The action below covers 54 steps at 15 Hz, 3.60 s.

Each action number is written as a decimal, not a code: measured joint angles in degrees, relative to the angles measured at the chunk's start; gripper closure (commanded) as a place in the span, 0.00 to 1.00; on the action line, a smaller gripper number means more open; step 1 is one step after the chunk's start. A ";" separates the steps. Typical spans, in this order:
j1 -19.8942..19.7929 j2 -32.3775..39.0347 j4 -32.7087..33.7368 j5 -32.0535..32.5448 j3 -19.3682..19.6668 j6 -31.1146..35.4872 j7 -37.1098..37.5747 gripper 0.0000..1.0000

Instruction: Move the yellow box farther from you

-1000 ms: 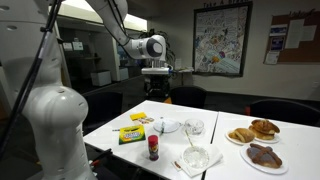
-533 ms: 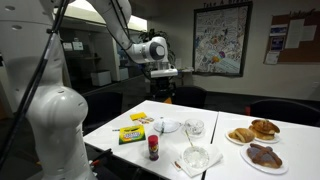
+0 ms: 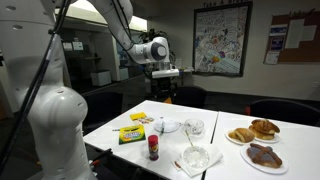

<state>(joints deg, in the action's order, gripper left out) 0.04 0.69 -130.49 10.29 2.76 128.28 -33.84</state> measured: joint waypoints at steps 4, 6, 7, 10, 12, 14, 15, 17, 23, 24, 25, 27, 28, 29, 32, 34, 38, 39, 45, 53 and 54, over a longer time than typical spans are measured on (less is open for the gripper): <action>0.16 0.07 -1.32 0.06 -0.99 7.47 0.96 0.00; 0.35 0.32 -2.73 0.06 -1.42 12.61 1.86 0.00; 0.40 0.60 -3.42 0.03 -1.70 15.03 2.13 0.00; 0.65 2.35 -4.85 -0.10 -2.73 20.79 2.72 0.00; 1.06 3.96 -5.41 -0.60 -3.75 24.05 2.46 0.00; 1.35 5.81 -6.17 -0.97 -5.57 28.41 -1.39 0.00; 1.55 6.80 -6.60 -0.96 -6.59 30.31 -3.23 0.00; 1.68 8.61 -7.23 -0.99 -8.71 33.64 -7.17 0.00; -3.28 15.79 -7.74 -10.15 -20.25 42.95 -27.30 0.00; -6.47 17.49 -7.50 -12.48 -24.43 43.79 -31.31 0.00; -9.64 19.22 -7.09 -14.53 -28.21 43.98 -35.02 0.00; -14.26 22.51 -5.91 -15.29 -32.47 43.90 -40.19 0.00; -15.65 24.00 -5.19 -14.77 -33.14 43.73 -41.80 0.00; -16.11 25.01 -4.52 -13.80 -32.70 43.38 -42.22 0.00; -16.10 25.63 -3.52 -12.50 -31.47 42.45 -42.22 0.00; -15.98 25.63 -3.39 -12.46 -31.47 42.38 -42.22 0.00; -15.48 26.05 -2.99 -12.46 -31.52 43.02 -41.19 0.00; -15.16 26.64 -2.46 -12.46 -31.58 43.36 -40.90 0.00; -14.71 33.32 2.38 -12.01 -33.43 46.06 -40.25 0.00; -14.31 45.13 10.99 -5.93 -37.46 47.65 -36.33 0.34; -13.82 45.99 11.69 -5.50 -37.16 47.65 -35.39 0.43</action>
<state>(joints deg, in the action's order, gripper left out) -13.78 46.68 -118.80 4.80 -34.40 175.93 -69.23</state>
